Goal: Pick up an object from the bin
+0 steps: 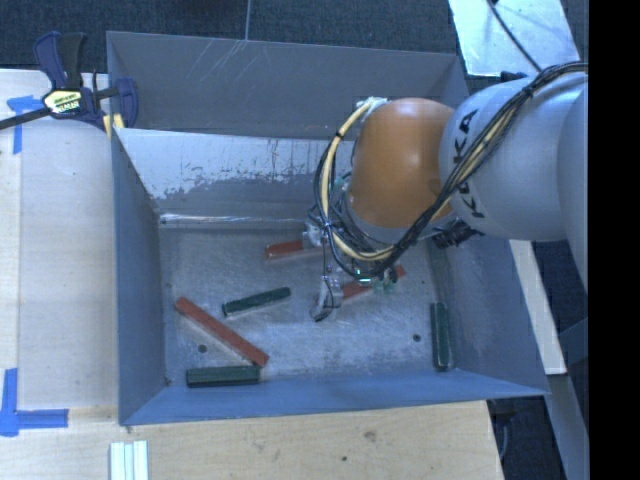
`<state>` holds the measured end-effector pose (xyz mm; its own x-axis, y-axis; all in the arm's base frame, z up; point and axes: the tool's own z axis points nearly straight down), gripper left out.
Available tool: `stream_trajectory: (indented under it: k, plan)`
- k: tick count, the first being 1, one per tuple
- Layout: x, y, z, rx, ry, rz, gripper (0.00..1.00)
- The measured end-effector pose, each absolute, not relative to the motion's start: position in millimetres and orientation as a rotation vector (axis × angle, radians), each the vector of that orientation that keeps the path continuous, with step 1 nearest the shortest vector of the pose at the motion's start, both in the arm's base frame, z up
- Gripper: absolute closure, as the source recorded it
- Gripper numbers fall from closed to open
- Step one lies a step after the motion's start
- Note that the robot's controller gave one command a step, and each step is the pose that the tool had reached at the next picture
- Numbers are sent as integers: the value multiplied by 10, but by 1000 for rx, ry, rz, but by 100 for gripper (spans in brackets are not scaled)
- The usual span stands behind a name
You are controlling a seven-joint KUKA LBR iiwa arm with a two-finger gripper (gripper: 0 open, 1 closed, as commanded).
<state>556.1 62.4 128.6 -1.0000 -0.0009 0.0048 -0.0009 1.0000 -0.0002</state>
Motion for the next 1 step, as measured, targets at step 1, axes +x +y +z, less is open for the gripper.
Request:
stream_trajectory:
  k: [1]
  plan:
    - [5604,-594,680,-34,-3140,6,0]
